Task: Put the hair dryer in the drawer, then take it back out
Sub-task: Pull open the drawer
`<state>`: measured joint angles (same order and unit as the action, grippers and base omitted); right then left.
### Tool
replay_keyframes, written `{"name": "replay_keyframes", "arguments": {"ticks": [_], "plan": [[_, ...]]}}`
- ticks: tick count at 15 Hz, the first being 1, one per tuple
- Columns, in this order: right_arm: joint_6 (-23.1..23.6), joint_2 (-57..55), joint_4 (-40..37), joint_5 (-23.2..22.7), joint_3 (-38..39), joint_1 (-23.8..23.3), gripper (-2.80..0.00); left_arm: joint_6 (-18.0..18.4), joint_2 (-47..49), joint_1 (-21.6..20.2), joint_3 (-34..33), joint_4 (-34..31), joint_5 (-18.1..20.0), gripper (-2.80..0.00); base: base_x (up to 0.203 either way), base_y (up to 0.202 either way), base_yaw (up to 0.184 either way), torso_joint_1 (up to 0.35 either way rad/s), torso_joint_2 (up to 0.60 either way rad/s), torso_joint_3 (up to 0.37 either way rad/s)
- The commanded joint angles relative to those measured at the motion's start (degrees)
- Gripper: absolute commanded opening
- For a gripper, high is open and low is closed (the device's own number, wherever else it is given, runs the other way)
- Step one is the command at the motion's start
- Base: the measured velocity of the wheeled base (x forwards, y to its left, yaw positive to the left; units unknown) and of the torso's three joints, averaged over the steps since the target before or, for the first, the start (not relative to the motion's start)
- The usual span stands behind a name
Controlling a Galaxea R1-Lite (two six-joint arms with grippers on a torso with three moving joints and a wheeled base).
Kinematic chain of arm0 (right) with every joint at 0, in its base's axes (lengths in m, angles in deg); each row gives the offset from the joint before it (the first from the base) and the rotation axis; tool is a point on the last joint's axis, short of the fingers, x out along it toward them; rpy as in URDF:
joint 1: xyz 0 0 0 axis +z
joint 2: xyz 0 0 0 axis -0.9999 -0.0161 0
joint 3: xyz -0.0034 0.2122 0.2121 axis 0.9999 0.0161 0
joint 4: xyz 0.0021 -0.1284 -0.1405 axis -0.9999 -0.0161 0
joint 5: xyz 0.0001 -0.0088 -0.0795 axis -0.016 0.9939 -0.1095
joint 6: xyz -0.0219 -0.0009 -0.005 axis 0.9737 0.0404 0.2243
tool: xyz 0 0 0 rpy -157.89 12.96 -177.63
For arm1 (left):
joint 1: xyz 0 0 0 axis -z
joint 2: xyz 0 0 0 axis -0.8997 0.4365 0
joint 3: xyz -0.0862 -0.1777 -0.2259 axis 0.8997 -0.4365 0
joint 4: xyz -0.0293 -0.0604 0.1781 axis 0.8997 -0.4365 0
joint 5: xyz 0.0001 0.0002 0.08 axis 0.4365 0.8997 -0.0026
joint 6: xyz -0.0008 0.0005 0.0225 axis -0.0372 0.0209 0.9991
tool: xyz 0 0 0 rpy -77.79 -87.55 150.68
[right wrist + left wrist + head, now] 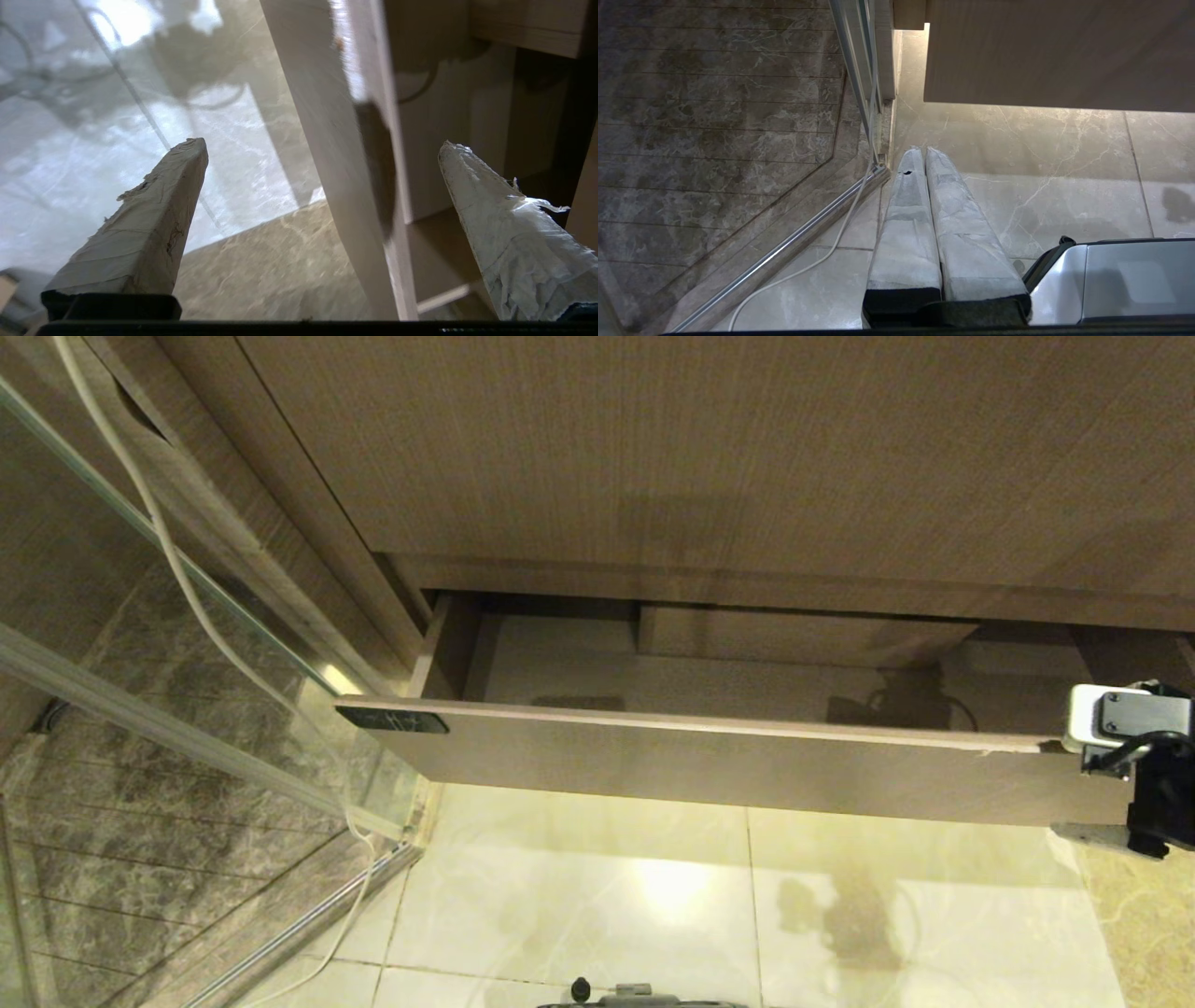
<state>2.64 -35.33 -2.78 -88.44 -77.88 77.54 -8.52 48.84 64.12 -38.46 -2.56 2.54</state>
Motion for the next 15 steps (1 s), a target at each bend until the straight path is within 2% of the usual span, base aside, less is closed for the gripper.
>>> {"name": "replay_keyframes", "arguments": {"ticks": [1,5,6,7,9,11,13,15], "plan": [[0.1,6.1,-3.7,0.0,-0.2,0.0,0.00,0.0,-0.1,0.0,0.0,0.0,0.0,-2.80,0.000,0.000,0.000,0.000,0.00,0.000],[-3.7,14.7,-7.3,0.9,-0.6,0.0,0.00,0.0,-0.1,0.0,0.0,0.0,0.0,-2.80,0.000,0.000,0.000,0.000,0.00,0.000],[-4.6,16.6,-7.4,2.4,-0.5,0.0,-2.80,0.0,0.0,0.0,0.0,0.0,0.0,-2.80,0.000,0.000,0.000,0.000,0.00,0.000],[-6.1,17.8,-7.4,5.0,-0.2,0.0,-2.80,0.0,-0.1,0.0,0.0,0.0,0.0,-2.80,0.000,0.000,0.000,0.000,0.00,0.000],[-14.1,20.6,-7.5,13.1,0.1,-0.1,-2.80,0.0,-0.1,0.0,0.0,0.0,0.0,-2.80,0.000,0.000,0.000,0.000,0.00,0.000],[-18.7,23.2,-7.5,20.5,0.5,-0.1,-2.80,0.0,-0.1,0.0,0.0,0.0,0.0,-2.80,0.000,0.000,0.000,0.000,0.00,0.000],[-22.2,23.6,-7.2,21.7,0.5,-0.1,-2.80,0.0,-0.1,0.0,0.0,0.0,0.0,-2.80,0.000,0.000,0.000,0.000,0.00,0.000],[-27.8,25.1,-7.5,21.9,2.3,0.0,-2.80,0.0,-0.1,0.0,0.0,0.0,0.0,-2.80,0.000,0.000,0.000,0.000,0.00,0.000]]}}
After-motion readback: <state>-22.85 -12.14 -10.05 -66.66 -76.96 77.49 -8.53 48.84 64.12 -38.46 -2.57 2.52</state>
